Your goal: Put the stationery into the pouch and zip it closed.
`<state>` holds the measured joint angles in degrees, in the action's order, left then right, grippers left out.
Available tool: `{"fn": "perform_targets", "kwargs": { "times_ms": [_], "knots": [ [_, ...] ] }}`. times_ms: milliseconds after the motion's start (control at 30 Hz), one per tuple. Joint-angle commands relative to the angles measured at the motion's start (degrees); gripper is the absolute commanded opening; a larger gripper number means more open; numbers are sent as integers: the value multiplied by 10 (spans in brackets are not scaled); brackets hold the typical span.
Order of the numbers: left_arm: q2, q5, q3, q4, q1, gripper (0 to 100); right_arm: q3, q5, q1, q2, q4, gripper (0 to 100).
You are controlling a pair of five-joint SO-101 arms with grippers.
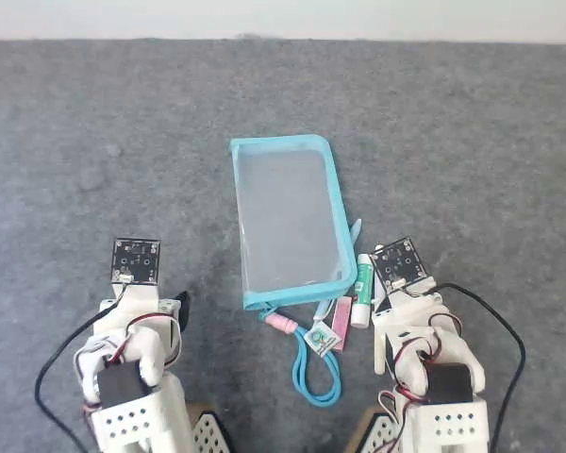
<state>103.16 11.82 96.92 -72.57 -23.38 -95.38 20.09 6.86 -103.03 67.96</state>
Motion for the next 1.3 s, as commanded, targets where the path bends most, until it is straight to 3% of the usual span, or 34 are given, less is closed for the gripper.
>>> {"fn": "perform_targets", "kwargs": {
  "times_ms": [0,233,500,700,867,1033,1133,1267],
  "knots": [
    [11,8,-5,-2,-3,247,-11,5,-2,-1,6,8],
    [11,8,-5,-2,-3,247,-11,3,1,-1,5,9],
    [11,7,-5,-2,-1,247,-4,8,86,-2,-46,9],
    [11,10,-5,-1,-5,247,60,93,95,4,-110,9],
    [11,32,-5,4,-33,247,145,92,95,25,-109,9],
    [11,44,-5,3,-33,247,259,92,123,222,-109,9],
    [11,44,-5,3,-33,247,356,91,201,404,-108,9],
    [11,44,-5,3,-33,247,508,35,309,630,-82,9]
  ]
}}
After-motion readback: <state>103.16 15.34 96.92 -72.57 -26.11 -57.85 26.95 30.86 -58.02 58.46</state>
